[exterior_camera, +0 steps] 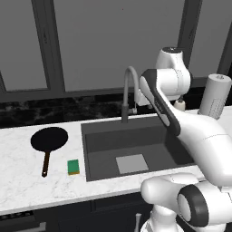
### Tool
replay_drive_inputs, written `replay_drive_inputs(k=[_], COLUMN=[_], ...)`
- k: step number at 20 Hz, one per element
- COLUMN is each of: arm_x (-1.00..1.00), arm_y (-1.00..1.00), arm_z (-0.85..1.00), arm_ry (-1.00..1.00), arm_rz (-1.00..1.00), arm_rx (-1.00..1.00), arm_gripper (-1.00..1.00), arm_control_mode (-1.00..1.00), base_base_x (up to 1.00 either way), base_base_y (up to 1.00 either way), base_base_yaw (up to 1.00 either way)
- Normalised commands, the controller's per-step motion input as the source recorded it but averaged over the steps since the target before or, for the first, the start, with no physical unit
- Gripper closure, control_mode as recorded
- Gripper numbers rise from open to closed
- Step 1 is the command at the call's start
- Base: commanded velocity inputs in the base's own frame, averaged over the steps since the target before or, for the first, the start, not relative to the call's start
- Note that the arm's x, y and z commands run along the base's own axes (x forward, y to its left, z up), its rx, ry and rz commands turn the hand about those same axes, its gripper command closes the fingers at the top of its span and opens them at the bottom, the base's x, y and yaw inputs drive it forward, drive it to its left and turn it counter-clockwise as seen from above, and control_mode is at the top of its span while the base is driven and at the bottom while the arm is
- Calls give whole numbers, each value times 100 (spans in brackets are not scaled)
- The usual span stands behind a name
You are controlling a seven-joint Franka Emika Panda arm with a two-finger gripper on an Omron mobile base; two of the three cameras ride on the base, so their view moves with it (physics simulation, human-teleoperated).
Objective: Pick the pan and sponge and place them into the sink. Then turn on the water.
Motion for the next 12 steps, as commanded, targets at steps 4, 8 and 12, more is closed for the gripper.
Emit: replay_drive_inputs(k=[4,8,12], arm_x=[-28,-54,-36], arm_y=[32,81,95], arm_z=[-6,-36,-42], arm_ry=[-3,-2,1], arm_rz=[0,0,0], arm_rx=[-4,-1,0], arm_gripper=[-100,-100,-100], arm_control_mode=[-100,-100,-100], base_base_x=[0,0,0], base_base_y=[0,0,0], base_base_yaw=[0,0,0])
